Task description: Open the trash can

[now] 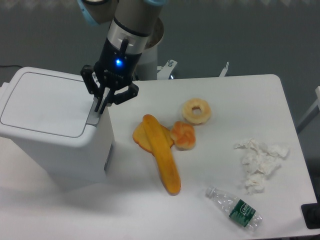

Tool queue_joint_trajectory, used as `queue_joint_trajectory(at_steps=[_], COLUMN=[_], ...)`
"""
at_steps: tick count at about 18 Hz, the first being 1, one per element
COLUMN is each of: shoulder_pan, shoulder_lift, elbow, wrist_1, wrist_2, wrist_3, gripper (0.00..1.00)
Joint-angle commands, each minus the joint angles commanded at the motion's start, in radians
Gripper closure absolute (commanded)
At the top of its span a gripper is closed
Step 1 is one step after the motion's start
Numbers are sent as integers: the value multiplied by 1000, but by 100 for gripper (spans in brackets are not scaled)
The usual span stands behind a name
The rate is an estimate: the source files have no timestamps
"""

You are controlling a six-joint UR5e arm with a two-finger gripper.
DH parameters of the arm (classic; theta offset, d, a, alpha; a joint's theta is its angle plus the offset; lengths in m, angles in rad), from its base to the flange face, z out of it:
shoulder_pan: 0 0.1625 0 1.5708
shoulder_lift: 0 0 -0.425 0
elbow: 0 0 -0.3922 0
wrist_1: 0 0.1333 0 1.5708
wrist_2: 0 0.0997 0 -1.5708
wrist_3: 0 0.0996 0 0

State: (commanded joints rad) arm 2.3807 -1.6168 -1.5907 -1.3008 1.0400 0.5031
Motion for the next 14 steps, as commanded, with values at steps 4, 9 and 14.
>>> queue_joint_trajectory(at_steps=[4, 9, 14], shoulder_pan=[-2, 0, 17], shoulder_lift=[-11, -5, 5], elbow=[0, 9, 21], wrist_1=[3, 0, 2], wrist_2=[3, 5, 11], wrist_3=[5, 6, 12], gripper=[82, 82, 73])
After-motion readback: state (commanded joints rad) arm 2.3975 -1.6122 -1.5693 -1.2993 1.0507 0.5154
